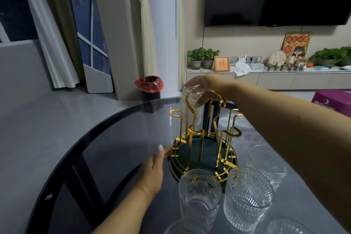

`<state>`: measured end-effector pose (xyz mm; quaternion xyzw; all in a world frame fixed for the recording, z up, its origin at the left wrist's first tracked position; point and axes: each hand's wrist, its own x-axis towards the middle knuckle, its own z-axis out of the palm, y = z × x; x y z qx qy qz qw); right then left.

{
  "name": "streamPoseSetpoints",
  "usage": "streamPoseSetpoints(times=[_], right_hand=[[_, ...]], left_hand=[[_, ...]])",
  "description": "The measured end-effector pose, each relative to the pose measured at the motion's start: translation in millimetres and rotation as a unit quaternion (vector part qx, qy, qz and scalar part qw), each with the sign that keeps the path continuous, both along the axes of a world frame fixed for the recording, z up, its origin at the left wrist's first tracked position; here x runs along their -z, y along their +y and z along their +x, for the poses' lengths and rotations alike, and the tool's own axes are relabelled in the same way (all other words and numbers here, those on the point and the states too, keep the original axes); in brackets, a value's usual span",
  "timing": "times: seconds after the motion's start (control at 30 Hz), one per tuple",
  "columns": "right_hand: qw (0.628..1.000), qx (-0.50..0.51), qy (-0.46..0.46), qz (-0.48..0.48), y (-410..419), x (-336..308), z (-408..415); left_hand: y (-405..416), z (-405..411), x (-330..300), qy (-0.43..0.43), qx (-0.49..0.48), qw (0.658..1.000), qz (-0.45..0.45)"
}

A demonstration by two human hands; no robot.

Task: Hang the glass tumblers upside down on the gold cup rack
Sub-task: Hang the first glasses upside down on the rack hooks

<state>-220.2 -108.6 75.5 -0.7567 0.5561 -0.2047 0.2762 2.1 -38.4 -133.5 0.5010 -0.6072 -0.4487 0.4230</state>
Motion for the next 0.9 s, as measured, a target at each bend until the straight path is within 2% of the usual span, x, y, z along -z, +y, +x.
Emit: streamPoseSetpoints(times=[0.1,0.43,0.63,0.73,0.9], right_hand=[[1.0,-0.009,0.024,0.006,1,5,3],[0.999,-0.03,-0.008,0.021,-3,12,3],[0.997,-0.055,0.054,0.021,2,6,2],[0.997,-0.051,0.015,0.057,7,2,-3],[0.999,0.001,-0.005,0.036,16,-3,-14]], left_hand=[[1,0,-1,-0.004,0.002,1.0,-0.002],[0,0,0,0.004,0.013,1.0,-0.01],[2,0,-2,0.001,0.016,1.0,-0.015],[2,0,-3,0.007,0.017,1.0,-0.018],[-1,0,0,0.005,0.006,1.0,-0.018]])
